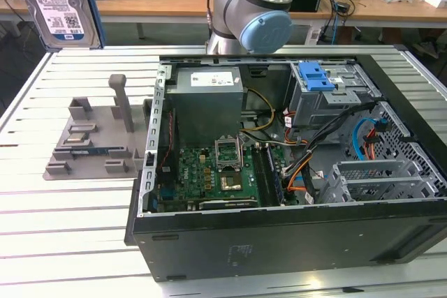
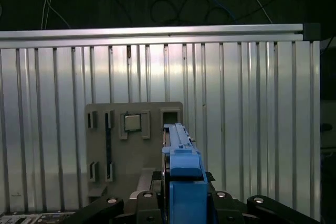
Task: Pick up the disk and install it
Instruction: 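Pick up the disk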
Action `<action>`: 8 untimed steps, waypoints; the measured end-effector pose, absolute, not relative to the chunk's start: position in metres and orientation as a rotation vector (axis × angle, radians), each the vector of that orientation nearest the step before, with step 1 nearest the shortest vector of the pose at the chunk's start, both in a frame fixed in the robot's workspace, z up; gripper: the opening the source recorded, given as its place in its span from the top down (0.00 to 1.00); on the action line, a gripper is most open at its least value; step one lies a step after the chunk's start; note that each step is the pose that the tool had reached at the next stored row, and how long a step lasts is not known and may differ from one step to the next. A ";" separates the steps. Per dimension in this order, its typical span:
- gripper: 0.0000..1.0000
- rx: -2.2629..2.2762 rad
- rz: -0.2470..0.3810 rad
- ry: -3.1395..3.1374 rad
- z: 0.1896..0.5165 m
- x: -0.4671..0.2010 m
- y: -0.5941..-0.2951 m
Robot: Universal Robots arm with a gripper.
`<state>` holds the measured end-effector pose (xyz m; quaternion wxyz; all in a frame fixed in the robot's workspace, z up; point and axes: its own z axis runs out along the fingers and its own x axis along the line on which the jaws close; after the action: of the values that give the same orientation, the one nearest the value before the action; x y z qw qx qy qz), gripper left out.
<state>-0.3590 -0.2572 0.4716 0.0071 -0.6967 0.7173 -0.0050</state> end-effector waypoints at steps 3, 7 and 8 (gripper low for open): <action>0.63 -2.179 -0.016 2.243 0.480 -0.359 -0.257; 0.63 -2.179 -0.015 2.243 0.490 -0.359 -0.257; 0.63 -2.179 -0.015 2.243 0.494 -0.359 -0.257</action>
<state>-0.3590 -0.2568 0.4937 0.0070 -0.6967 0.7173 -0.0049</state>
